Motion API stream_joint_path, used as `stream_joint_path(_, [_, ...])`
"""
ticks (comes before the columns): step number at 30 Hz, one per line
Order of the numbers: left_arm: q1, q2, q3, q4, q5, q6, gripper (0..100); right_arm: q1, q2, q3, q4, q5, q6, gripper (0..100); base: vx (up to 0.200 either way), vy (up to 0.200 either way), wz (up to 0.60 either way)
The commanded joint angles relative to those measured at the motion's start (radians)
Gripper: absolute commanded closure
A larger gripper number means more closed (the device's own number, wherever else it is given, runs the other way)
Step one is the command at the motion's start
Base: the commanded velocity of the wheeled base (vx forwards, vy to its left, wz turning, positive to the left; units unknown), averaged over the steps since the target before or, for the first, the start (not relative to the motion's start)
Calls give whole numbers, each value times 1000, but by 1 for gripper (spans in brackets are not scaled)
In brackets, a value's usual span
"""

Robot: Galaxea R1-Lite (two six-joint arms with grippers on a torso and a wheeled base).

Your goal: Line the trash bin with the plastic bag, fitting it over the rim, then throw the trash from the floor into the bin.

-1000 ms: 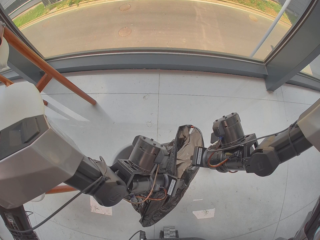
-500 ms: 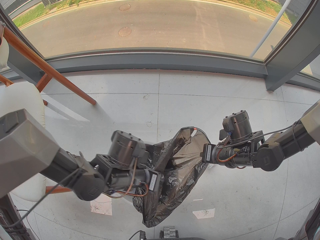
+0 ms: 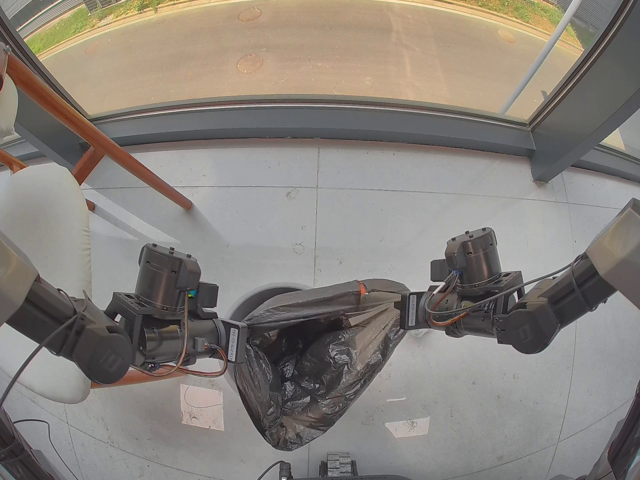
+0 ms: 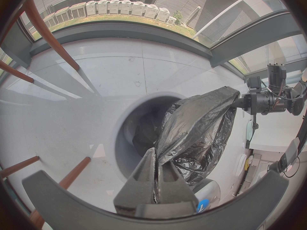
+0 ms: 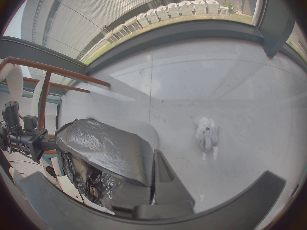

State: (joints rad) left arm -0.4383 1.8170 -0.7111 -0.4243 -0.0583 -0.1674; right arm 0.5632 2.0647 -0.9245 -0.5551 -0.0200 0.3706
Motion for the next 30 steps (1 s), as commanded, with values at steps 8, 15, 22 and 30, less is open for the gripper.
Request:
stream_joint_path(8, [32, -81, -27, 73, 15, 29, 100, 52, 84, -96, -71, 45, 4, 100, 0, 0, 0])
stream_joint_path(15, [52, -100, -111, 200, 91, 54, 100, 37, 109, -136, -58, 55, -24, 100, 0, 0, 0])
stream_joint_path(22, [52, -93, -140, 205, 97, 55, 100, 9, 69, -68, -66, 91, 19, 0, 0, 0, 0])
stream_joint_path(30, [87, -48, -99, 200, 137, 59, 100, 24, 12, 190, -103, 138, -10, 0, 0, 0, 0])
